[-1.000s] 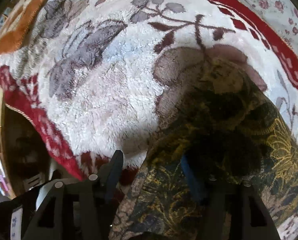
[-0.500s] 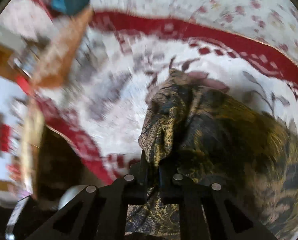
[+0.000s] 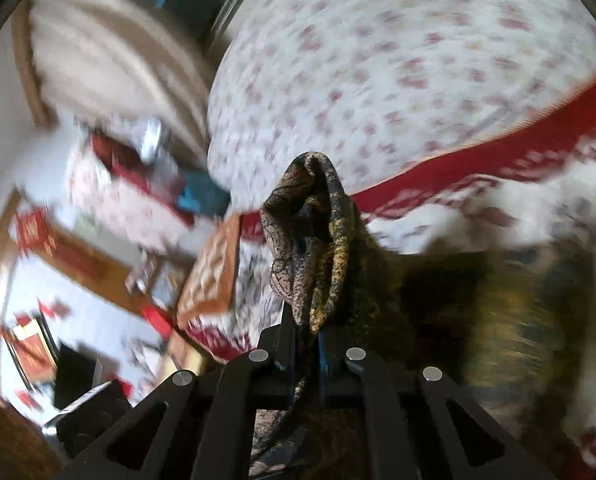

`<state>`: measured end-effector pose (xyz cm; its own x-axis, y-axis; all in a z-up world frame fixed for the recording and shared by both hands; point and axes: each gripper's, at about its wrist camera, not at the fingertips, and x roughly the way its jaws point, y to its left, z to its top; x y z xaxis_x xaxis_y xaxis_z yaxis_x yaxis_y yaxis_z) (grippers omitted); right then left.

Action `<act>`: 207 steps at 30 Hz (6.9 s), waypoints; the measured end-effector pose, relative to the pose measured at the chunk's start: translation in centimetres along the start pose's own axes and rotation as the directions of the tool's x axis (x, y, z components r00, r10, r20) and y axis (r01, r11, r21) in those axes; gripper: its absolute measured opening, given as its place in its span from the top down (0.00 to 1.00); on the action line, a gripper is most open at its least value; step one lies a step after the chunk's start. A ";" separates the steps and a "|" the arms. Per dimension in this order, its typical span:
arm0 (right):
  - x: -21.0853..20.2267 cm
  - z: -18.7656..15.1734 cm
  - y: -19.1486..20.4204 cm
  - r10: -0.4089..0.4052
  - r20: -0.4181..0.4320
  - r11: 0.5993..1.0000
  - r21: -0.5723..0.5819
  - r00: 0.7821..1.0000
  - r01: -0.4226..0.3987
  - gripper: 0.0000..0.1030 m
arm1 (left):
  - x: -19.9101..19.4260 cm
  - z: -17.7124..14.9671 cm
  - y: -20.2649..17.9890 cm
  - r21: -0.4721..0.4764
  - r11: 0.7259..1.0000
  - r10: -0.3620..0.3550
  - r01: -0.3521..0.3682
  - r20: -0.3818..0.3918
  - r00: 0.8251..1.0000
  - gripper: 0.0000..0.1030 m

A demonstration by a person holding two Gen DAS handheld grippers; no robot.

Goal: Fold small clothes

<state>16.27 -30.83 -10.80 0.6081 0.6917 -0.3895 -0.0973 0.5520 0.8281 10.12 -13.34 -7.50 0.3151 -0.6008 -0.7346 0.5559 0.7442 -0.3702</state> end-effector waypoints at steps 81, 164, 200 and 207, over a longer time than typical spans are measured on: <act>-2.8 -7.8 -6.1 -0.691 -0.028 0.722 -0.068 0.722 0.688 0.59 | 5.1 -0.6 13.7 -0.323 0.938 0.100 -0.123 -0.088 0.991 0.49; 6.3 5.3 -11.4 -0.045 -0.157 0.974 0.214 0.987 0.078 0.96 | 6.7 5.5 29.8 -0.513 0.855 0.023 -0.074 -0.105 0.994 0.94; 11.7 2.0 -8.2 -0.410 -0.251 0.909 -0.032 0.877 0.416 0.92 | 7.8 4.3 29.3 -0.471 0.855 0.151 -0.217 -0.173 0.973 0.94; 12.1 0.5 -8.3 -0.421 -0.252 0.905 -0.044 0.872 0.424 0.50 | 7.7 4.6 27.3 -0.368 0.855 0.319 -0.366 -0.186 0.930 0.76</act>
<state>24.78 -27.30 -22.22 0.3725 0.4878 -0.7895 0.1348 0.8132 0.5661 31.28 1.02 -20.68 0.3272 -0.2673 -0.9064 0.0764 0.9635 -0.2566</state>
